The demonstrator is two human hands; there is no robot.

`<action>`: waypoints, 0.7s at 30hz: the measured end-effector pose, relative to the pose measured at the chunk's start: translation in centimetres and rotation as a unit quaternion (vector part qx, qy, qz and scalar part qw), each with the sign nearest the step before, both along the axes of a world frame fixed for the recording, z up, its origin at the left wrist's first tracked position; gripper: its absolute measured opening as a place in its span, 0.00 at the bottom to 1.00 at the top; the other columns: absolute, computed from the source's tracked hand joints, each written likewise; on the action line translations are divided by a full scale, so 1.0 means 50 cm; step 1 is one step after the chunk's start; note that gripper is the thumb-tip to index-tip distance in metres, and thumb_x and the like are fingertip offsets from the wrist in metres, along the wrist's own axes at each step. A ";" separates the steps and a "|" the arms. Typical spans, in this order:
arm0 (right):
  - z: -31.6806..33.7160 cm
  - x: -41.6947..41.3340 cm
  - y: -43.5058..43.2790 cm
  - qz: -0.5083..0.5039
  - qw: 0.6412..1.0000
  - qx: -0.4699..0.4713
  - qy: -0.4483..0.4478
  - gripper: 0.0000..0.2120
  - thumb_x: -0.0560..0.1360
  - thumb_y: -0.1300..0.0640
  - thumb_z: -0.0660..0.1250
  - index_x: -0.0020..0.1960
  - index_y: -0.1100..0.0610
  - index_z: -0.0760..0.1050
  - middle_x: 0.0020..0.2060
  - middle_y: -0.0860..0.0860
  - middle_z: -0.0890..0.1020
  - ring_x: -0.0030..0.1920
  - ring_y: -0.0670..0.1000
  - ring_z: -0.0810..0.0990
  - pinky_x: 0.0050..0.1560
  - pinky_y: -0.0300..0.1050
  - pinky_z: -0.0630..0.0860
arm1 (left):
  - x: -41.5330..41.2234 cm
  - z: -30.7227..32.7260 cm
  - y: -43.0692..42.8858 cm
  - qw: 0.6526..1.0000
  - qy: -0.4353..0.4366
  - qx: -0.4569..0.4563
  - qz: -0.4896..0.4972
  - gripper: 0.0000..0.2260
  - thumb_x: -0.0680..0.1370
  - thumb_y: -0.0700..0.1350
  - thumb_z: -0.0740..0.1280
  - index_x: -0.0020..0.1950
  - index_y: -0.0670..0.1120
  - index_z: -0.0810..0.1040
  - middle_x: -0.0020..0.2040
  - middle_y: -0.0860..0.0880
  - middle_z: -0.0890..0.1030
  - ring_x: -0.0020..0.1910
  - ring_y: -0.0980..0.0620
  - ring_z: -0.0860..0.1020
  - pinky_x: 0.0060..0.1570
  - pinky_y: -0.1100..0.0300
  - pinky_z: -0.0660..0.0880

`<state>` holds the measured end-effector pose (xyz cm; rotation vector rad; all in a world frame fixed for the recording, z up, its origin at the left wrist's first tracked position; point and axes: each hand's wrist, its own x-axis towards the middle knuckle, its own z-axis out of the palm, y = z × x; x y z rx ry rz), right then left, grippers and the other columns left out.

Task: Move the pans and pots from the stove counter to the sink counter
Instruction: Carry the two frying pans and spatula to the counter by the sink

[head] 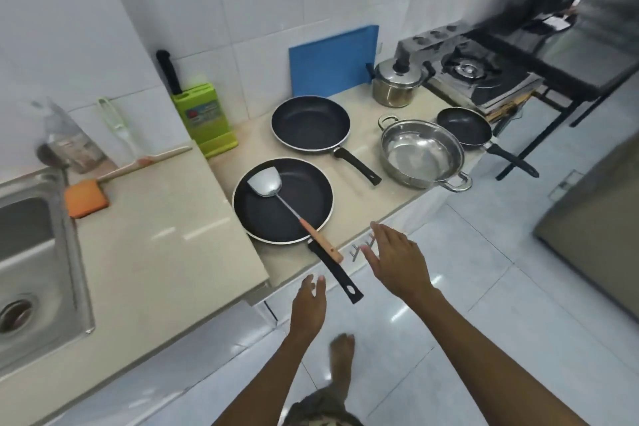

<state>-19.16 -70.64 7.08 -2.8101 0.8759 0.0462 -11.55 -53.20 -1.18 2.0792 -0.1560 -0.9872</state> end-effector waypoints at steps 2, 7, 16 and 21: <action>-0.007 0.045 -0.066 0.008 0.999 0.025 0.019 0.29 0.82 0.41 0.57 0.77 0.57 0.64 0.71 0.58 0.75 0.67 0.60 0.76 0.64 0.57 0.76 | 0.012 -0.007 -0.046 0.991 0.111 -0.016 0.079 0.23 0.85 0.56 0.52 0.75 0.44 0.68 0.73 0.42 0.73 0.70 0.42 0.73 0.73 0.51 0.64; -0.035 0.176 -0.221 0.021 0.997 0.068 0.025 0.28 0.82 0.42 0.58 0.75 0.58 0.65 0.66 0.60 0.77 0.62 0.62 0.78 0.57 0.56 0.76 | 0.030 -0.028 -0.116 0.913 0.317 -0.095 0.239 0.20 0.86 0.51 0.55 0.63 0.37 0.77 0.57 0.36 0.84 0.53 0.37 0.82 0.59 0.47 0.75; -0.136 0.376 -0.432 0.025 0.988 0.139 0.059 0.27 0.81 0.50 0.63 0.73 0.66 0.64 0.65 0.66 0.73 0.64 0.67 0.73 0.63 0.58 0.71 | 0.044 -0.065 -0.201 0.814 0.368 -0.102 0.437 0.27 0.84 0.57 0.54 0.50 0.36 0.80 0.31 0.38 0.84 0.31 0.41 0.83 0.34 0.54 0.78; -0.203 0.478 -0.500 -0.014 0.959 0.276 0.067 0.24 0.81 0.50 0.62 0.69 0.65 0.65 0.60 0.68 0.78 0.60 0.69 0.77 0.59 0.61 0.75 | 0.033 -0.065 -0.247 0.814 0.300 -0.090 0.490 0.28 0.83 0.61 0.54 0.46 0.39 0.80 0.28 0.43 0.75 0.26 0.46 0.73 0.31 0.55 0.72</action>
